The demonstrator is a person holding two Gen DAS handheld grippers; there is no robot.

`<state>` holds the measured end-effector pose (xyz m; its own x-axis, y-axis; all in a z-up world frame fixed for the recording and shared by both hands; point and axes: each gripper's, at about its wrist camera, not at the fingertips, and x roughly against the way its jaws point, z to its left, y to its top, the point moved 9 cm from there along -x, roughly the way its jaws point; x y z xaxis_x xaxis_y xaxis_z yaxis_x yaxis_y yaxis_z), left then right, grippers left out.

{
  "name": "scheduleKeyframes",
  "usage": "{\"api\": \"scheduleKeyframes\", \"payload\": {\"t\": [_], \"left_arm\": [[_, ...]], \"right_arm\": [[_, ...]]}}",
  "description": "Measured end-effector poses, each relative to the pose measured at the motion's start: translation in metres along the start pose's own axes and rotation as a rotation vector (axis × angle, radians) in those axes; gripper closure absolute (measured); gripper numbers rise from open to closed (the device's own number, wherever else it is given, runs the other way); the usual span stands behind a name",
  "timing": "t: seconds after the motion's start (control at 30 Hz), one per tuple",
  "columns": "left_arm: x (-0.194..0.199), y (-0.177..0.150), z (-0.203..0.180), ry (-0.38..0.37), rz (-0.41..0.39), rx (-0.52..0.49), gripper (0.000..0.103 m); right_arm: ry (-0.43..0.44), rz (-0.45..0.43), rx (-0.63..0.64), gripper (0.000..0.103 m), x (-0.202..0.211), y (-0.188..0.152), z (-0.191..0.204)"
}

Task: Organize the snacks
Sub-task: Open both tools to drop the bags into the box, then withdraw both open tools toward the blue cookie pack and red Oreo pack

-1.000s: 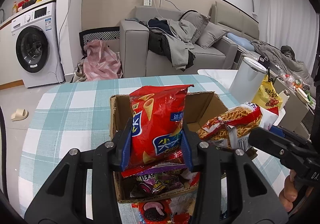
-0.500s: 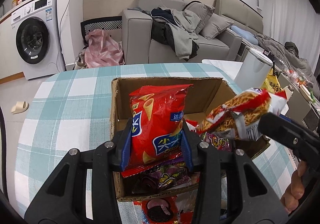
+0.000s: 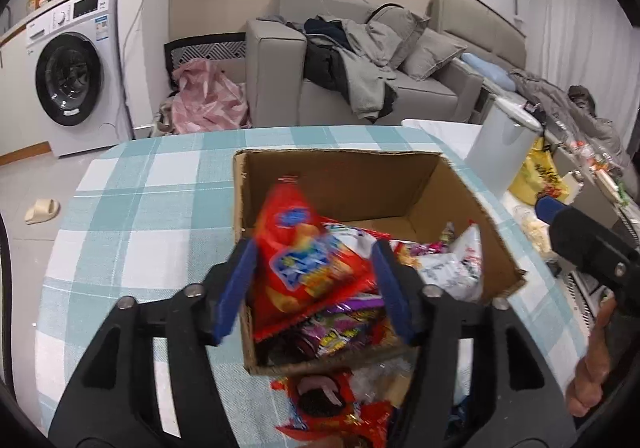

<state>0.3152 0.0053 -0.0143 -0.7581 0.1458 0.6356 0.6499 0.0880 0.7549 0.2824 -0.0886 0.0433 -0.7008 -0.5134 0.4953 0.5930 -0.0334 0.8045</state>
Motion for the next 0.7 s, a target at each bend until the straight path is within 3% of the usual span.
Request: {"api": "scheduleKeyframes", "payload": {"t": [0.03,0.07,0.17,0.5,0.7], "left_arm": [[0.005,-0.001,-0.002,-0.014,-0.002,-0.002,0.028],[0.010,-0.002,-0.004,-0.014,-0.007,-0.009,0.014],[0.031,-0.006,-0.006,0.029,-0.044,-0.037,0.001],[0.085,-0.046,-0.005,0.068,-0.048,-0.033,0.001],[0.108,-0.071,-0.002,0.079,-0.039,-0.016,0.001]], "right_arm": [[-0.010,-0.003,-0.001,0.007,0.003,0.001,-0.002],[-0.014,-0.005,-0.003,0.001,0.008,0.000,-0.003],[-0.010,-0.001,-0.011,0.000,0.021,-0.003,-0.003],[0.009,0.054,0.006,0.000,0.048,-0.040,0.003],[-0.015,0.131,0.085,0.000,0.048,-0.073,0.013]]}}
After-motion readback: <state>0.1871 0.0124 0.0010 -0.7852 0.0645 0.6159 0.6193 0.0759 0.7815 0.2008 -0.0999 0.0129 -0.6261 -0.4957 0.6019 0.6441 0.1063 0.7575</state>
